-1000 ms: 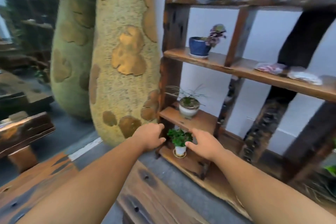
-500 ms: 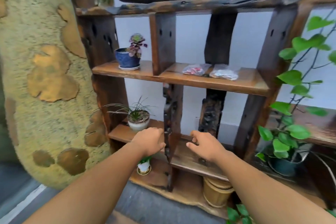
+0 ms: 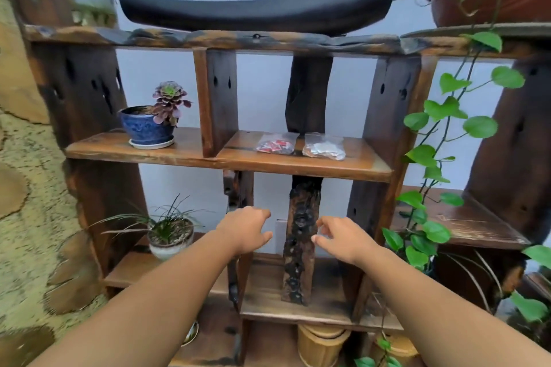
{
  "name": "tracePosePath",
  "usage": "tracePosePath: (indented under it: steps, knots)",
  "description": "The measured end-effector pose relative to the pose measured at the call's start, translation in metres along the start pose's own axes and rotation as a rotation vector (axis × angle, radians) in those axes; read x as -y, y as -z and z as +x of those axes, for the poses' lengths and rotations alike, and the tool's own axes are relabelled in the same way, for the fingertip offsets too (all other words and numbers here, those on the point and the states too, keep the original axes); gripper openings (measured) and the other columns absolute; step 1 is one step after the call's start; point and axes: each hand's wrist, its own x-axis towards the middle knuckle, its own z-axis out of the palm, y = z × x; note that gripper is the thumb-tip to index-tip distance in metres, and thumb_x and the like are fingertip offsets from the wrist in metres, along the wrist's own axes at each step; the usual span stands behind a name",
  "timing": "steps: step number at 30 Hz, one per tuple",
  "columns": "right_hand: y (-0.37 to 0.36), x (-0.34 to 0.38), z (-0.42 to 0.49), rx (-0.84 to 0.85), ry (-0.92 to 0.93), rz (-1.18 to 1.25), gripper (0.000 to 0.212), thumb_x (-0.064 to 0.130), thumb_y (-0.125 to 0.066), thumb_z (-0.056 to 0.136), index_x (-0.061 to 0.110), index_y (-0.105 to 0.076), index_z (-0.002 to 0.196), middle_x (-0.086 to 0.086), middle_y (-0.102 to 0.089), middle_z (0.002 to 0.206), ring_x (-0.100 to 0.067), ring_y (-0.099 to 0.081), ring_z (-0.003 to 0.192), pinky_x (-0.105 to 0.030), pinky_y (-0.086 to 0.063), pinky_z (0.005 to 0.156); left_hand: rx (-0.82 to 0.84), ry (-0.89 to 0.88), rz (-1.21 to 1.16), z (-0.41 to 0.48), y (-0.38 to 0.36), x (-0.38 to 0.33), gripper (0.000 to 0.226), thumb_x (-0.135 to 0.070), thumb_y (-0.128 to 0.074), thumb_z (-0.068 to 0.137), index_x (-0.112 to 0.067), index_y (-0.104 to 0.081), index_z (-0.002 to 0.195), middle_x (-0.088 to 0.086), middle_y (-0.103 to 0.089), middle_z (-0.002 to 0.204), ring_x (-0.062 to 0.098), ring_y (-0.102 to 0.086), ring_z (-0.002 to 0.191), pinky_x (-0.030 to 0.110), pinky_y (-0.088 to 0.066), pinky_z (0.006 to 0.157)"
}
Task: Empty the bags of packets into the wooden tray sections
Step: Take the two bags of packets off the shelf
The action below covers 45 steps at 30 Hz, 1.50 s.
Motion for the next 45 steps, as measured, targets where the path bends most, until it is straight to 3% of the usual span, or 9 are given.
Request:
tracePosePath:
  steps: [7,13,19,25,29,45]
  knots:
    - [0.048,0.027,0.037,-0.101,-0.036,-0.052,0.049,0.048,-0.053,0.094,0.019,-0.054,0.133,-0.002,-0.068,0.115,-0.021,-0.065,0.104,-0.040,-0.055,0.090,-0.138,-0.084,-0.015,0.042,0.055,0.032,0.058,-0.050,-0.054,0.092,-0.019,-0.050,0.141,0.005,-0.060,0.137,0.027,-0.058,0.123,0.045,-0.051,0.099]
    - [0.082,0.030,0.068,-0.195,-0.005,-0.085,0.039,0.047,-0.054,0.092,0.021,-0.060,0.120,0.001,-0.068,0.109,-0.018,-0.062,0.096,-0.038,-0.055,0.085,-0.233,-0.118,0.019,0.082,0.087,0.035,0.040,-0.054,-0.052,0.091,-0.024,-0.062,0.114,0.001,-0.068,0.111,0.022,-0.064,0.097,0.040,-0.057,0.082]
    - [0.111,0.014,0.112,-0.233,0.024,-0.092,0.042,0.045,-0.054,0.092,0.023,-0.058,0.128,0.001,-0.069,0.111,-0.018,-0.064,0.097,-0.038,-0.056,0.086,-0.290,-0.140,-0.008,0.132,0.114,0.025,0.040,-0.053,-0.053,0.090,-0.026,-0.064,0.118,0.000,-0.069,0.114,0.020,-0.065,0.096,0.039,-0.057,0.085]
    - [0.132,-0.013,0.159,-0.248,0.039,-0.092,0.045,0.046,-0.053,0.094,0.022,-0.057,0.132,0.000,-0.067,0.124,-0.019,-0.064,0.107,-0.036,-0.056,0.094,-0.247,-0.105,0.004,0.189,0.118,0.025,0.049,-0.055,-0.053,0.091,-0.022,-0.058,0.128,0.003,-0.064,0.127,0.024,-0.062,0.109,0.041,-0.053,0.094]
    - [0.135,-0.029,0.199,-0.234,0.047,-0.109,0.050,0.043,-0.054,0.094,0.020,-0.053,0.139,-0.003,-0.061,0.136,-0.022,-0.059,0.120,-0.036,-0.051,0.100,-0.247,-0.096,-0.006,0.235,0.108,0.032,0.047,-0.052,-0.051,0.093,-0.020,-0.059,0.126,0.005,-0.063,0.125,0.024,-0.061,0.110,0.037,-0.051,0.090]
    - [0.122,-0.072,0.337,-0.128,-0.057,-0.064,0.052,0.049,-0.053,0.096,0.020,-0.049,0.139,-0.007,-0.053,0.137,-0.026,-0.054,0.122,-0.037,-0.046,0.100,-0.190,-0.052,-0.115,0.373,0.083,0.060,0.060,-0.065,-0.039,0.093,-0.018,-0.059,0.124,0.006,-0.064,0.123,0.024,-0.061,0.109,0.042,-0.052,0.091]
